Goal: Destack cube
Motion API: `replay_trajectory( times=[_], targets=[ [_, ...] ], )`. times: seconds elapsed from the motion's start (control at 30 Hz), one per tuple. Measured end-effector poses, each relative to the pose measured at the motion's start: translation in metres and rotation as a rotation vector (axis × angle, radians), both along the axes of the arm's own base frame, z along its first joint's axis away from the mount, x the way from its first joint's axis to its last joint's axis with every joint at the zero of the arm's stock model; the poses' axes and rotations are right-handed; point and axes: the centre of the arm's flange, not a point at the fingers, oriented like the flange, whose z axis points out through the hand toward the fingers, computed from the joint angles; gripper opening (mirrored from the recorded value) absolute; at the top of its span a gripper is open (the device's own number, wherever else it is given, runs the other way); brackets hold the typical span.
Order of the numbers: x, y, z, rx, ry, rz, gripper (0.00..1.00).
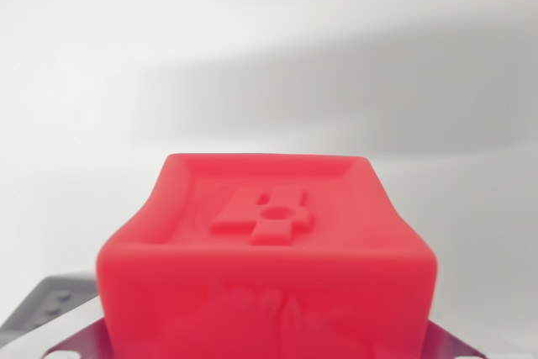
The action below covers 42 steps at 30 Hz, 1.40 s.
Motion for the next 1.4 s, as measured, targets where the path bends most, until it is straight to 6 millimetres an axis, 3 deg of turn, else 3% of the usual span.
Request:
replay_trajectory(
  times=[1.4],
  targets=[
    [0.048,-0.068,-0.002,-0.002,0.001,0.039,0.0]
  ],
)
